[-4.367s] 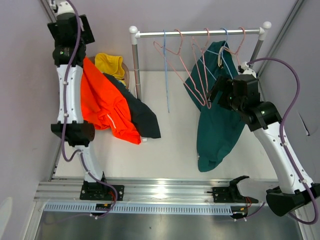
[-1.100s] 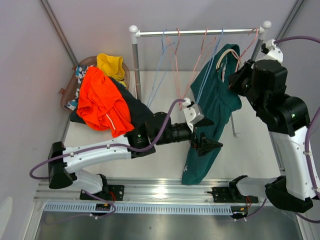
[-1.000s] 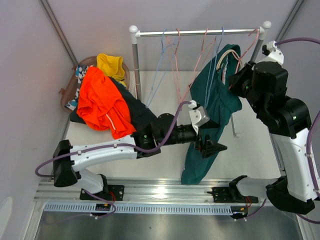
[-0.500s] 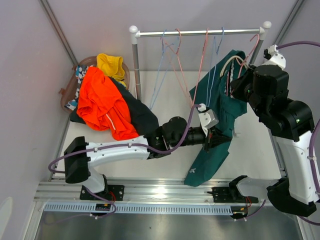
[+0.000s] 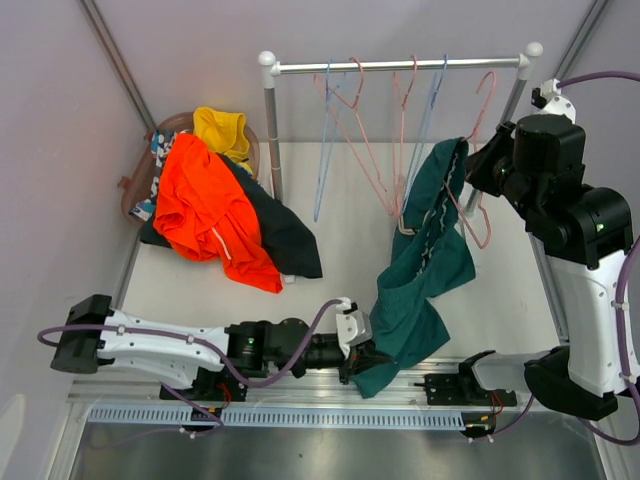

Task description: Remove the shorts from the hanger

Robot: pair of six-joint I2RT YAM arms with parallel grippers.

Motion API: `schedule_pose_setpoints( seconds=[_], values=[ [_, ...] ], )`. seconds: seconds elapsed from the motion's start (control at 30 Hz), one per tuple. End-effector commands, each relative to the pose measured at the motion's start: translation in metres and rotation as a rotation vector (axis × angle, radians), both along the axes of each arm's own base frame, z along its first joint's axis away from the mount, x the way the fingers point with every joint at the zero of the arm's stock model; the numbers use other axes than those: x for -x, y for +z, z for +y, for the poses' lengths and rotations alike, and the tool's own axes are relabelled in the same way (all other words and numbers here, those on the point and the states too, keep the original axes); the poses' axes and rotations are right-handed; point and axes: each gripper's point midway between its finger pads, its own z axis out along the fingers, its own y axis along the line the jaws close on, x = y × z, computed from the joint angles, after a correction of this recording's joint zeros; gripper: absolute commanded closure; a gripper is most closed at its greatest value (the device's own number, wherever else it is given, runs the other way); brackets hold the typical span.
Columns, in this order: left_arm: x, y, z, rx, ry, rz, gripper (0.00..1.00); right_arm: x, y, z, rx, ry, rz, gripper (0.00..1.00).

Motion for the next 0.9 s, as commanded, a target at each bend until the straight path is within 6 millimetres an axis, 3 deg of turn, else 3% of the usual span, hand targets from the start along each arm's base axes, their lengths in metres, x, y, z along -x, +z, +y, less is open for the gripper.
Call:
schedule_pose_setpoints(
  seconds=[0.0, 0.03, 0.07, 0.1, 0.13, 0.17, 0.2, 0.23, 0.27, 0.33, 0.37, 0.4, 0.5, 0.53, 0.6, 0.63, 0.67, 0.7, 0.73, 0.77, 0.83, 0.87],
  values=[
    [-0.025, 0.019, -0.014, 0.016, 0.127, -0.013, 1.0, 0.002, 0.05, -0.004, -0.101, -0.022, -0.178, 1.0],
    [-0.037, 0.033, -0.024, 0.021, 0.165, -0.023, 1.0, 0.01, 0.049, -0.004, -0.115, -0.011, -0.171, 1.0],
    [-0.059, 0.013, -0.038, -0.045, 0.22, -0.034, 1.0, 0.015, 0.047, 0.002, -0.132, 0.021, -0.158, 1.0],
    [-0.073, 0.009, -0.045, -0.067, 0.256, -0.04, 1.0, 0.021, 0.042, 0.005, -0.156, 0.03, -0.136, 1.0],
    [-0.088, 0.043, -0.059, -0.02, 0.295, -0.038, 1.0, 0.03, 0.044, 0.006, -0.175, 0.05, -0.138, 1.0],
    [-0.113, 0.025, -0.072, -0.076, 0.341, -0.045, 1.0, 0.036, 0.039, 0.012, -0.19, 0.084, -0.117, 1.0],
    [-0.127, 0.023, -0.079, -0.09, 0.37, -0.053, 1.0, 0.043, 0.035, 0.015, -0.211, 0.102, -0.097, 1.0],
    [-0.144, 0.065, -0.092, -0.033, 0.409, -0.07, 1.0, 0.051, 0.035, 0.016, -0.226, 0.115, -0.09, 1.0],
    [-0.173, 0.04, -0.102, -0.101, 0.466, -0.073, 1.0, 0.058, 0.033, 0.018, -0.24, 0.137, -0.08, 1.0],
    [-0.203, 0.081, -0.117, -0.07, 0.522, -0.064, 1.0, 0.07, 0.029, 0.017, -0.258, 0.155, -0.066, 1.0],
    [-0.222, 0.07, -0.118, -0.113, 0.541, -0.051, 1.0, 0.071, 0.027, 0.016, -0.256, 0.152, -0.066, 1.0],
    [-0.231, 0.074, -0.13, -0.113, 0.544, -0.048, 1.0, 0.071, 0.023, 0.014, -0.245, 0.145, -0.057, 1.0],
    [-0.226, 0.087, -0.131, -0.108, 0.523, -0.05, 1.0, 0.068, 0.023, 0.009, -0.214, 0.121, -0.063, 1.0],
    [-0.213, 0.055, -0.126, -0.169, 0.502, -0.037, 1.0, 0.061, 0.021, 0.01, -0.19, 0.116, -0.058, 1.0],
    [-0.195, 0.064, -0.114, -0.134, 0.507, -0.038, 1.0, 0.051, 0.024, 0.011, -0.167, 0.112, -0.067, 1.0],
    [-0.183, 0.095, -0.095, -0.066, 0.514, -0.039, 1.0, 0.046, 0.029, 0.009, -0.145, 0.106, -0.085, 1.0],
    [-0.16, 0.054, -0.083, -0.145, 0.491, -0.041, 1.0, 0.039, 0.031, 0.01, -0.133, 0.105, -0.09, 1.0],
    [-0.153, 0.059, -0.07, -0.135, 0.517, -0.046, 1.0, 0.024, 0.027, 0.014, -0.109, 0.1, -0.073, 1.0],
    [-0.136, 0.071, -0.046, -0.109, 0.515, -0.044, 1.0, 0.019, 0.038, 0.01, -0.107, 0.091, -0.101, 1.0],
    [-0.134, 0.072, -0.03, -0.112, 0.539, -0.036, 1.0, 0.012, 0.039, 0.008, -0.08, 0.084, -0.101, 1.0],
    [-0.136, 0.045, 0.01, -0.19, 0.606, -0.024, 1.0, -0.01, 0.038, 0.01, -0.055, 0.076, -0.09, 1.0],
    [-0.14, 0.067, 0.039, -0.142, 0.642, -0.021, 1.0, -0.015, 0.046, 0.003, -0.045, 0.058, -0.118, 1.0]
  ],
)
